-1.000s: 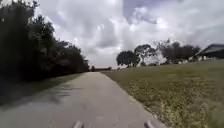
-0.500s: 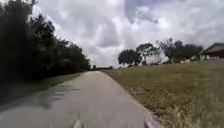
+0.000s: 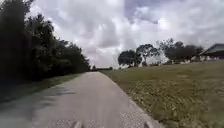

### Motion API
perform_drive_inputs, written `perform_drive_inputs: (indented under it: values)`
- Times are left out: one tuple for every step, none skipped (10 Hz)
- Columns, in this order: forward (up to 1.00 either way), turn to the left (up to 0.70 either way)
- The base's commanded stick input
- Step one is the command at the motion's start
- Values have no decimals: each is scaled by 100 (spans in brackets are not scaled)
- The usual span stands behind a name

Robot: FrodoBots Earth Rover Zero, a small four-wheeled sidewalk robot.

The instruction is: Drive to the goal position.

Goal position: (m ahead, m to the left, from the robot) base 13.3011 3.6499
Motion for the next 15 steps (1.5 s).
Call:
perform_drive_inputs:
  values:
    - [70,0]
    - [70,0]
    - [70,0]
    - [70,0]
    - [70,0]
    - [70,0]
    - [70,35]
    - [70,35]
    - [70,24]
    - [70,0]
    - [70,0]
    - [70,0]
    - [70,3]
    - [70,19]
    - [70,35]
